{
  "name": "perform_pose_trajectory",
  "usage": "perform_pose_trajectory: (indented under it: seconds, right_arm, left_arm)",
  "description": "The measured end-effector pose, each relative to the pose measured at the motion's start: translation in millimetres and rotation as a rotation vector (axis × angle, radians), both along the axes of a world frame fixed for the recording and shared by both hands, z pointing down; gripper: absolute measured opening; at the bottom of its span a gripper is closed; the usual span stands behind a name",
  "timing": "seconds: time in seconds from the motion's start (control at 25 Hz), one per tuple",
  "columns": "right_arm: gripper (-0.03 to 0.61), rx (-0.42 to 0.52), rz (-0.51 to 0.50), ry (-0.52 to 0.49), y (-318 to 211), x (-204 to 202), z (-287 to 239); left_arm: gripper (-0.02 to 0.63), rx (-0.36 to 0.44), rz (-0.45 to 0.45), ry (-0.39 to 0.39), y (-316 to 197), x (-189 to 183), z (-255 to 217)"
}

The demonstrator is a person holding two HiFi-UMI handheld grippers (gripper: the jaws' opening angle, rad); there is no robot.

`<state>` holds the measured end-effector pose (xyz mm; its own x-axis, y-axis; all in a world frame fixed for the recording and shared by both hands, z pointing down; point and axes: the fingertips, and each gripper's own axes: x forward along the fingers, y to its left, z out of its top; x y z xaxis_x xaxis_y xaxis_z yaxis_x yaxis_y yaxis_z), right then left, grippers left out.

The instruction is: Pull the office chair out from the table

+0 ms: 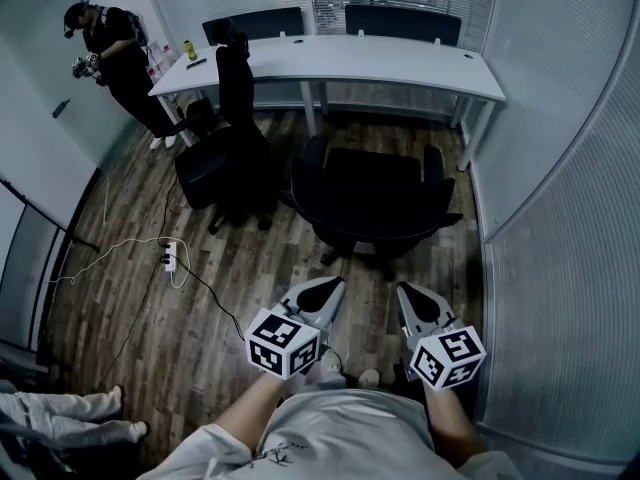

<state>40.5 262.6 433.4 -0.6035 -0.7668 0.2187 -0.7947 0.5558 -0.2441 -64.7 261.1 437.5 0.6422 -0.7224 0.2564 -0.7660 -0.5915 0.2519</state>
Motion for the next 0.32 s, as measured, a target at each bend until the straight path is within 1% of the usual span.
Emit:
perform_pose_trajectory:
  seconds: [0.32]
  right_arm:
    - [0.008, -0.001, 0.003, 0.006, 2.4, -1.9, 2.2]
  left_arm:
    - [0.011, -0.002, -0.004, -0.001, 2.4, -4.1, 2.3]
